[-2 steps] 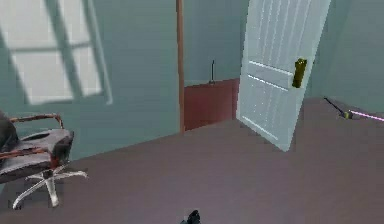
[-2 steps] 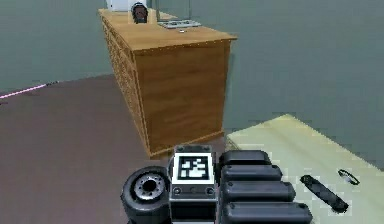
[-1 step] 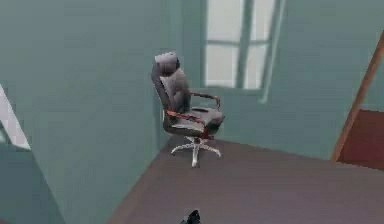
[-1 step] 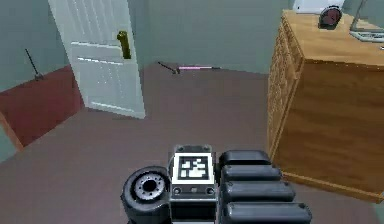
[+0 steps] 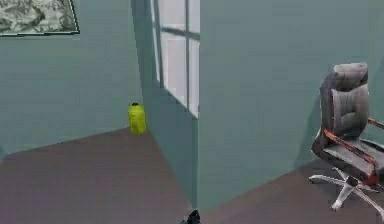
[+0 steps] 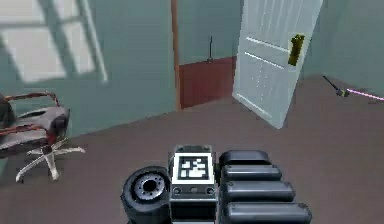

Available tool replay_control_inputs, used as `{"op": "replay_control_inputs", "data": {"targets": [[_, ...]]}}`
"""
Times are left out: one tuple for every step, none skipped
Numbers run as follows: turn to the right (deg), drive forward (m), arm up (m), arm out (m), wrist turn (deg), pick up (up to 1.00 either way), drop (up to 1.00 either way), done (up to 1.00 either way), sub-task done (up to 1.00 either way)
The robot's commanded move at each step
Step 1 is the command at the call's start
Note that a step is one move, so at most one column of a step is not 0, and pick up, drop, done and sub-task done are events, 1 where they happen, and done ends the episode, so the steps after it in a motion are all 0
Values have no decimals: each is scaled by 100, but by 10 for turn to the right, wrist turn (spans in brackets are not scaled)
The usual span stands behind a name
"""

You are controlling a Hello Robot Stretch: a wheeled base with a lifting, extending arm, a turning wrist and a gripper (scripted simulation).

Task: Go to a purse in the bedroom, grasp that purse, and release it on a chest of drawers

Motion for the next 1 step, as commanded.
{"op": "replay_control_inputs", "data": {"targets": [[-450, 0, 0, 0, 0, 0, 0, 0, 0]]}}
